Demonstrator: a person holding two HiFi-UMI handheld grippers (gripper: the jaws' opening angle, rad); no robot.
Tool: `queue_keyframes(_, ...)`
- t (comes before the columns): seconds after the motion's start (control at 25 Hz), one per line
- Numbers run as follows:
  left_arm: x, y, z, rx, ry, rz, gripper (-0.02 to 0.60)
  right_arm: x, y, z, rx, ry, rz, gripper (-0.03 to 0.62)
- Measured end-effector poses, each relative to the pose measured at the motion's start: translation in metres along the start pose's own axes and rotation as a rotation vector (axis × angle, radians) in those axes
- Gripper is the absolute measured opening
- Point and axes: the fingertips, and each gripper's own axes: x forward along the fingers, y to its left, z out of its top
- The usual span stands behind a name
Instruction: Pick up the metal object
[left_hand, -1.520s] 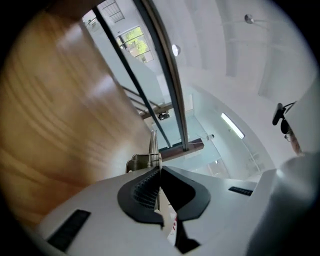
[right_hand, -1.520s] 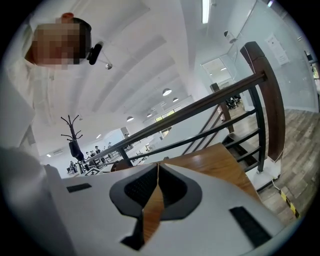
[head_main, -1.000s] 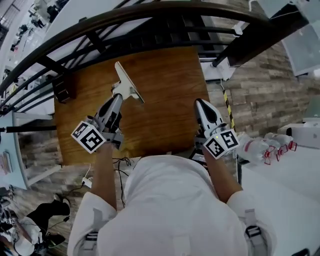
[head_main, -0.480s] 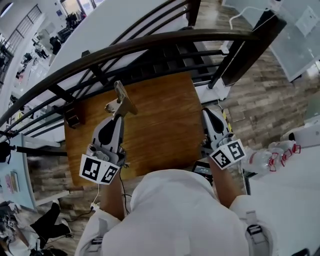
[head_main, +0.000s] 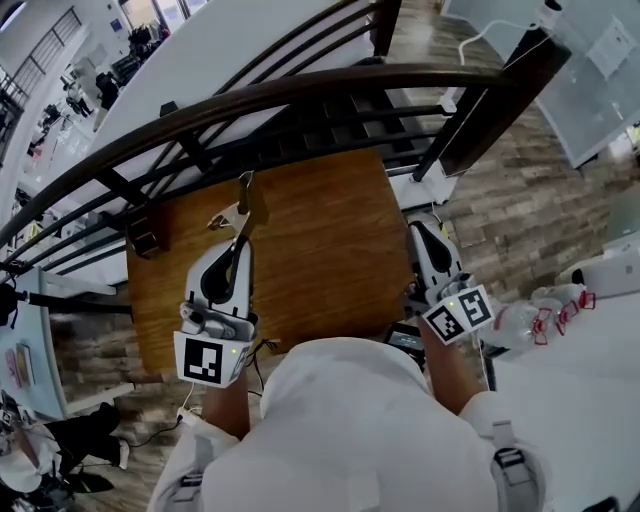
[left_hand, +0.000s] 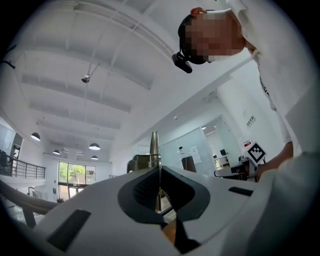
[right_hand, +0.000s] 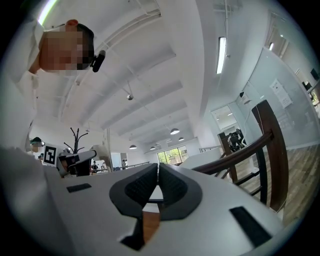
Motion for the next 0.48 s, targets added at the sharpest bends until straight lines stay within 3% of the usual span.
queue_keyframes(0.48, -0.01, 0.013, -0.021, 0.02, 0.04, -0.022, 0.015, 0.016, 0.015, -0.009, -0.006, 0.011, 0.011, 0.026)
